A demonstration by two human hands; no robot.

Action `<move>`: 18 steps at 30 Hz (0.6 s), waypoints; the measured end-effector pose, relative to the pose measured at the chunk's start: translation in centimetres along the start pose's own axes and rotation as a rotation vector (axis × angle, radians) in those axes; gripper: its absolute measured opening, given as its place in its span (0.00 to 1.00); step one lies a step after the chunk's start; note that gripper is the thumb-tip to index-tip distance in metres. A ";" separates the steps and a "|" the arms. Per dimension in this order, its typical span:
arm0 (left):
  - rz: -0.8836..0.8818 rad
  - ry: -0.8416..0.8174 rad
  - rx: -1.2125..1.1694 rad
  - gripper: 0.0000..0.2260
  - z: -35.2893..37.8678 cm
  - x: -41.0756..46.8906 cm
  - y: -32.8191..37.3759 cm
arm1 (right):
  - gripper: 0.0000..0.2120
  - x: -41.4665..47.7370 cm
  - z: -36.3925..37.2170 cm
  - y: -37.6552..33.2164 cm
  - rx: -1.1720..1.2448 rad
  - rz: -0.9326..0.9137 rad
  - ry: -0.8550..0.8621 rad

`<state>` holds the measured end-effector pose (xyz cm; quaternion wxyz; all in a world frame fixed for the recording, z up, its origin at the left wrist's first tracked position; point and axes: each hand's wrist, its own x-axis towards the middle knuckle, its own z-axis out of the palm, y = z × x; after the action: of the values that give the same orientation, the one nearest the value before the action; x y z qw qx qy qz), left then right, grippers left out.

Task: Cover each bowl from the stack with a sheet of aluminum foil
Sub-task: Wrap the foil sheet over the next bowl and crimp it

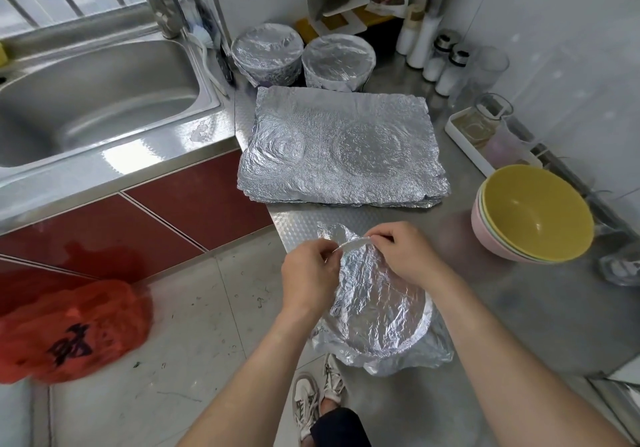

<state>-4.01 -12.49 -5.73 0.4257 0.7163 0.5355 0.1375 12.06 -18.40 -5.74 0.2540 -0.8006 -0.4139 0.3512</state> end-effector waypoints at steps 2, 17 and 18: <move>-0.009 -0.061 -0.057 0.05 -0.2 0.1 0.1 | 0.10 0.0 0.0 0.2 -0.041 -0.015 0.020; 0.143 -0.356 0.216 0.13 -1.0 4.8 -1.5 | 0.09 0.5 -0.8 0.7 -0.182 -0.186 -0.004; 0.137 -0.341 0.227 0.12 -0.7 4.8 -1.5 | 0.09 0.5 -0.8 0.8 -0.188 -0.186 0.017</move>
<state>-3.61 -7.78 -7.70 0.4162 0.8072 0.4181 -0.0184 13.25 -18.47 -5.93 0.2126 -0.7820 -0.5152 0.2790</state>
